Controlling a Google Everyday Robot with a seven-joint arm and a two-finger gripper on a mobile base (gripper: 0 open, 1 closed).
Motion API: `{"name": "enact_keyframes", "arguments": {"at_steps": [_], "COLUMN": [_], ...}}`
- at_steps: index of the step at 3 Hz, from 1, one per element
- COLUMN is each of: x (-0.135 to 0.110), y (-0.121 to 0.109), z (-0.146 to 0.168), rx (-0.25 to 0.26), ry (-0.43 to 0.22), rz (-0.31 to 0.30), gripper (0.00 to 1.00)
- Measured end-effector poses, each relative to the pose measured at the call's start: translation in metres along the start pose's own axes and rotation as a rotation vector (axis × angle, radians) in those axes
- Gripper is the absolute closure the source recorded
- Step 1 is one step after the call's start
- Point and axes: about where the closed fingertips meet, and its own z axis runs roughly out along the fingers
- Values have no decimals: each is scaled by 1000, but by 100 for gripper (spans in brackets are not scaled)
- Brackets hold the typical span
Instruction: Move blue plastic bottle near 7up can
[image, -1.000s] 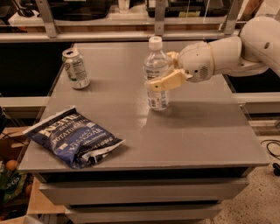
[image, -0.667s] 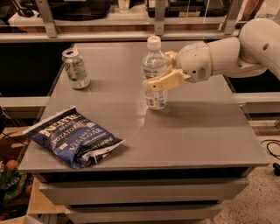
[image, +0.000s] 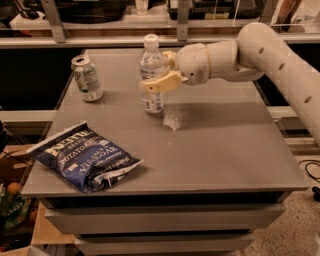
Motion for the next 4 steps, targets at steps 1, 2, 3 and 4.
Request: {"name": "enact_keyframes", "arguments": {"at_steps": [1, 2, 3, 4], "x": [2, 4, 8, 10], "y": [-24, -37, -52, -58], "z": [36, 66, 106, 113], "rx": [-25, -43, -93, -102], "ry": [6, 40, 35, 24], "rz": [7, 25, 47, 49], "gripper": [100, 100, 100, 100]}}
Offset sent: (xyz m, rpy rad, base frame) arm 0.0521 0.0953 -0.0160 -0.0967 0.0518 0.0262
